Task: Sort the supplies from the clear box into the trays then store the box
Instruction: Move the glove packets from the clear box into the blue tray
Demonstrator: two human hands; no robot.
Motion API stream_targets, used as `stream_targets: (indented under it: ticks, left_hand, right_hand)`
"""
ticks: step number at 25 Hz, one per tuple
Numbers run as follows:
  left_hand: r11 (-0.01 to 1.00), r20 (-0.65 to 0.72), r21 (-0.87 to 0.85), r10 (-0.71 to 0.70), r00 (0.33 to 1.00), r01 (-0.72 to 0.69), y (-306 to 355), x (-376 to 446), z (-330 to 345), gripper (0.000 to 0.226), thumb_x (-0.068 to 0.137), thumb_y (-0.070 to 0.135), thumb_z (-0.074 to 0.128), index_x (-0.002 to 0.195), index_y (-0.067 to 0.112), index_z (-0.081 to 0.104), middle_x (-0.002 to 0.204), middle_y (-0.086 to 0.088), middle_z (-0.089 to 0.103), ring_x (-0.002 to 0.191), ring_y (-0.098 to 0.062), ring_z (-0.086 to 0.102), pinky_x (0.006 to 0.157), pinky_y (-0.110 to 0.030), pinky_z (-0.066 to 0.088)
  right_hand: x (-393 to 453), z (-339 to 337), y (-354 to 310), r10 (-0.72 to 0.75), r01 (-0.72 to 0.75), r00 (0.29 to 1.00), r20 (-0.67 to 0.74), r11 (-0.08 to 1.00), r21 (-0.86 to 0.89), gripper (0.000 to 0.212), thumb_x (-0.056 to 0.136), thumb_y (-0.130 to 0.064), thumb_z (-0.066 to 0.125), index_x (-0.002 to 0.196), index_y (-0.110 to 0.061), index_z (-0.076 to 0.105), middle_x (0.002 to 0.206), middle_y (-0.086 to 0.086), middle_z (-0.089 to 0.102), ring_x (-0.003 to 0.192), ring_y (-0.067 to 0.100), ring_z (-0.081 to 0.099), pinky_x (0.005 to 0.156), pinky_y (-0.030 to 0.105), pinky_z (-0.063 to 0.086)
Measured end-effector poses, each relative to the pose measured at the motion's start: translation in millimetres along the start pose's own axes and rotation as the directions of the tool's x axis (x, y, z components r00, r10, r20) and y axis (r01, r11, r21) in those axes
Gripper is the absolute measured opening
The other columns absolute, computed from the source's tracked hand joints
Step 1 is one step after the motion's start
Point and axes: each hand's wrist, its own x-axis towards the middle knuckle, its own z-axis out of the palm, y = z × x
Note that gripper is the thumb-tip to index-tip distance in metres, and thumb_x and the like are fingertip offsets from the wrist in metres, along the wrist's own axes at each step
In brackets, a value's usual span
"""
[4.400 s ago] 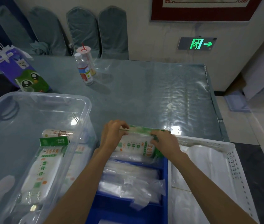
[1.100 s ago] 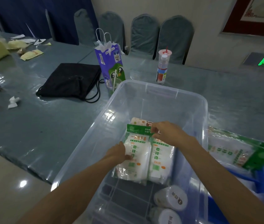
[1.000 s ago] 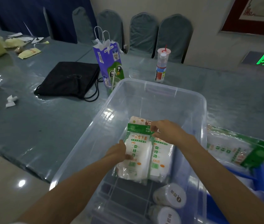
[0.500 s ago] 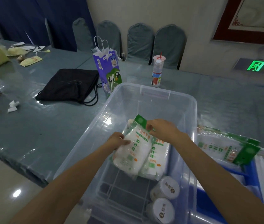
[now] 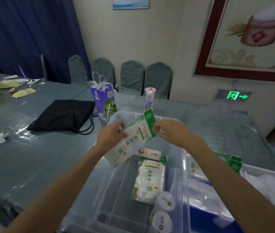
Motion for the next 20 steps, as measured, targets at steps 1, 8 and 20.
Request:
stream_targets:
  ticks: [1, 8, 20]
  left_hand:
    - [1.0, -0.044, -0.001, 0.028, 0.999, -0.028, 8.6, 0.2, -9.9, 0.017, 0.085, 0.039, 0.063, 0.095, 0.029, 0.053, 0.093, 0.007, 0.067, 0.068, -0.011, 0.061, 0.053, -0.023, 0.041]
    - [0.974, -0.301, -0.11, 0.157, 0.941, -0.198, 68.2, -2.8, -40.0, 0.028, 0.087, 0.037, 0.063, 0.113, 0.025, 0.064, 0.092, 0.006, 0.067, 0.066, -0.011, 0.059, 0.049, -0.019, 0.037]
    - [0.833, -0.423, -0.208, 0.396, 0.815, -0.513, 211.0, 1.2, 13.4, 0.026, 0.087, 0.04, 0.061, 0.108, 0.025, 0.065, 0.091, 0.004, 0.071, 0.066, -0.011, 0.066, 0.048, -0.019, 0.045]
  right_hand:
    - [-6.3, -6.0, 2.2, 0.007, -0.007, 1.0, -0.013, 1.0, 0.0, 0.021, 0.093, -0.025, 0.053, 0.113, -0.024, 0.059, 0.115, -0.004, 0.062, 0.102, 0.017, 0.059, 0.085, 0.036, 0.05]
    - [-60.2, -28.4, 34.3, 0.203, -0.177, 0.943, -0.264, 0.977, 0.12, 0.018, 0.09, -0.02, 0.059, 0.107, -0.026, 0.063, 0.111, -0.003, 0.064, 0.098, 0.018, 0.06, 0.082, 0.032, 0.047]
    - [-158.6, -17.2, 149.5, 0.413, -0.39, 0.876, -0.248, 0.91, 0.137, 0.018, 0.088, -0.019, 0.062, 0.104, -0.027, 0.061, 0.11, -0.007, 0.064, 0.095, 0.013, 0.06, 0.083, 0.03, 0.048]
